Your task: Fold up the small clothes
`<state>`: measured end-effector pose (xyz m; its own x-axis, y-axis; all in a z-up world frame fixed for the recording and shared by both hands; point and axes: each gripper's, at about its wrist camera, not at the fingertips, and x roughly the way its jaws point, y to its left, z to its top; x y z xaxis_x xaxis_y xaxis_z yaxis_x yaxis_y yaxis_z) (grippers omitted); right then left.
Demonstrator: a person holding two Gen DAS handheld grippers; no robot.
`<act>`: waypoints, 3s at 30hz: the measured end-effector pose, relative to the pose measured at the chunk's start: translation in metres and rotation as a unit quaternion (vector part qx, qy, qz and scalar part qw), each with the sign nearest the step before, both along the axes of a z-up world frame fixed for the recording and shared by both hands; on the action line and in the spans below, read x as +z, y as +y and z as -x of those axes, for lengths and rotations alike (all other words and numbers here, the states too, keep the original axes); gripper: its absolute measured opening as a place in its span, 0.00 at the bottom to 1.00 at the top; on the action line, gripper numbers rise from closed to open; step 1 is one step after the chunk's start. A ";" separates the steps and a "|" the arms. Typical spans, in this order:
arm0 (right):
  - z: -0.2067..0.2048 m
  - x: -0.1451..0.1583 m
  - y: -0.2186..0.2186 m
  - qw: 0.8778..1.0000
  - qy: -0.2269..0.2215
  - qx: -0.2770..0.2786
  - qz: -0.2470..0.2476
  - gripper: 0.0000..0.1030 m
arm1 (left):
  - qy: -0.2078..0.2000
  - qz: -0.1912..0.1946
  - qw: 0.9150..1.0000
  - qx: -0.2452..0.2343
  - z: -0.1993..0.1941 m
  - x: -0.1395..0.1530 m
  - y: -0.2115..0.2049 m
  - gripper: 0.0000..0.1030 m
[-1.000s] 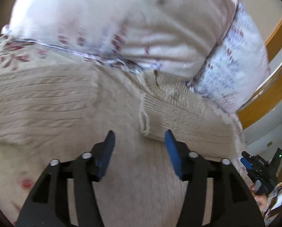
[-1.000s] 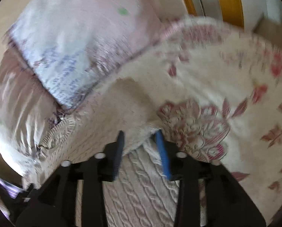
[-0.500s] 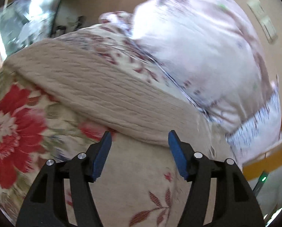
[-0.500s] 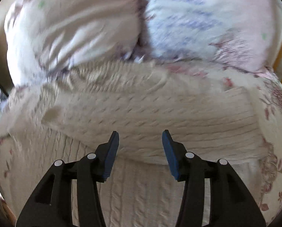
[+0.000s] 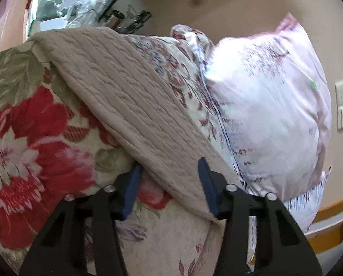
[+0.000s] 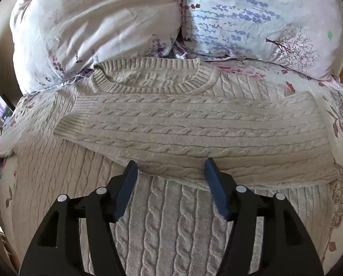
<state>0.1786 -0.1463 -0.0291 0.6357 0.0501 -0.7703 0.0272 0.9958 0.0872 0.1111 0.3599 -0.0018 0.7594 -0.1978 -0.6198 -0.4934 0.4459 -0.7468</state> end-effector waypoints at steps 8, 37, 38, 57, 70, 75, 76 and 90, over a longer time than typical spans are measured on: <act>0.012 0.008 -0.014 0.999 -0.009 0.001 -0.040 0.62 | 0.015 0.014 0.999 0.028 0.001 -0.011 0.021 0.07; 0.053 0.011 -0.096 0.994 -0.028 -0.062 -0.082 0.62 | -0.080 -0.117 0.920 -0.366 -0.104 0.033 -0.349 0.07; 0.052 0.012 -0.095 0.994 -0.034 -0.068 -0.082 0.62 | -0.071 -0.115 0.917 -0.374 -0.102 0.029 -0.351 0.11; 0.005 0.041 0.147 0.936 -0.121 0.307 0.126 0.42 | -0.018 -0.223 0.927 -0.301 -0.031 0.011 -0.224 0.32; -0.030 -0.005 0.188 0.926 -0.088 0.300 0.210 0.14 | -0.022 -0.199 0.938 -0.284 -0.040 0.008 -0.207 0.31; -0.032 0.015 0.157 0.959 -0.100 0.241 0.112 0.10 | -0.021 -0.198 0.938 -0.283 -0.039 0.008 -0.206 0.31; -0.029 0.024 0.141 0.966 -0.111 0.218 0.080 0.10 | -0.021 -0.198 0.938 -0.282 -0.039 0.008 -0.206 0.31; 0.061 0.004 -0.136 0.952 -0.057 -0.152 -0.261 0.52 | -0.021 -0.188 0.940 -0.283 -0.039 0.008 -0.205 0.32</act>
<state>0.1173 -0.2820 -0.0249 0.7599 0.2070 -0.6162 0.2686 0.7634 0.5875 0.1497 0.1550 0.0065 0.6242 -0.3512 -0.6979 -0.0709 0.8641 -0.4982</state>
